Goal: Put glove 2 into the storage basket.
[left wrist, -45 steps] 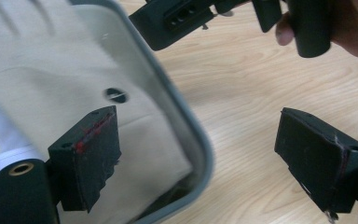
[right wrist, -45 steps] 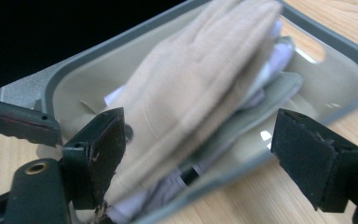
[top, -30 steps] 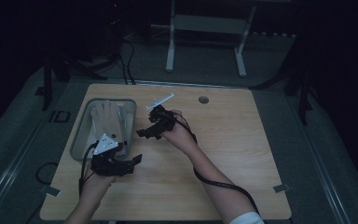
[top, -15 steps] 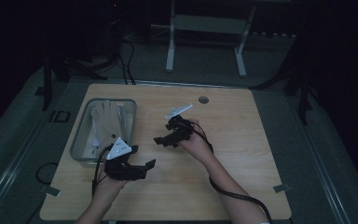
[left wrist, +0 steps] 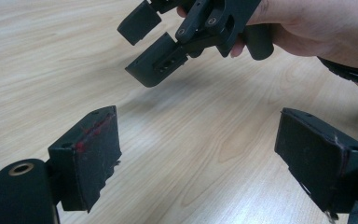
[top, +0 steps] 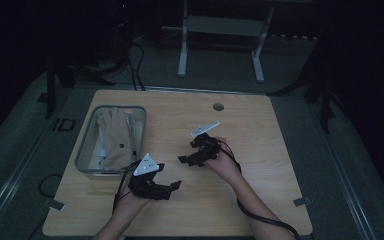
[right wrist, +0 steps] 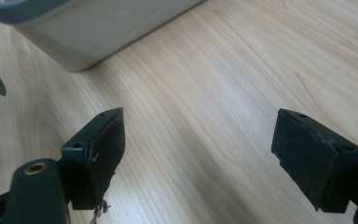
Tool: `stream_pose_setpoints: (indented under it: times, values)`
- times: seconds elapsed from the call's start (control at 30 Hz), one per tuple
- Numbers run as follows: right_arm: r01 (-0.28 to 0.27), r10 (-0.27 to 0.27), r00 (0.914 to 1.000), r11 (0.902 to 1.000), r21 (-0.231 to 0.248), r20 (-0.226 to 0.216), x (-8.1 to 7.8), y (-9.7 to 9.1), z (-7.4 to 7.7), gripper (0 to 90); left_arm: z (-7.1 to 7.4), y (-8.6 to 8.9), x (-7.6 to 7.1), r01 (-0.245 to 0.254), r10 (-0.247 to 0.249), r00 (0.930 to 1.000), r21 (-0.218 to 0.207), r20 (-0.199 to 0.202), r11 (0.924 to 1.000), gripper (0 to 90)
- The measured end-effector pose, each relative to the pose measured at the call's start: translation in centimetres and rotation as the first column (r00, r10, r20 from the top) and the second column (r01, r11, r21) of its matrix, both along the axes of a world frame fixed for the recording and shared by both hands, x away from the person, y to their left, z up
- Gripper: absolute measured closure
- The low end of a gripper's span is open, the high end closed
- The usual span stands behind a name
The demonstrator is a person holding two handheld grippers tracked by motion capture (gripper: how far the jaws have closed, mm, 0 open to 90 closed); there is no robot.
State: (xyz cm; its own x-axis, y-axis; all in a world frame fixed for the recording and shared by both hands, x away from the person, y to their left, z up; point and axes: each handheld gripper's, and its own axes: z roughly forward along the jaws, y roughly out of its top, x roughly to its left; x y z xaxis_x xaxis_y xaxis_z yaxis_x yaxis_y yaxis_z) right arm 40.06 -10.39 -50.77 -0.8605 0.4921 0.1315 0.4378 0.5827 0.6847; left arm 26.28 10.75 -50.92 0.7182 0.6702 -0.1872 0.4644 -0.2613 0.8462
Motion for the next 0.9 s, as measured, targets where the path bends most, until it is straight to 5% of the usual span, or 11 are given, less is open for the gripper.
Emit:
stream_pose_setpoints:
  times: [0.9]
  values:
    - [0.056,-0.056,0.9983,0.9983,0.018,0.019,-1.6,-5.9,-3.9,16.0,-3.5,-2.9,1.0,0.096,-0.095,0.9950,0.024,-0.031,0.9951,14.4]
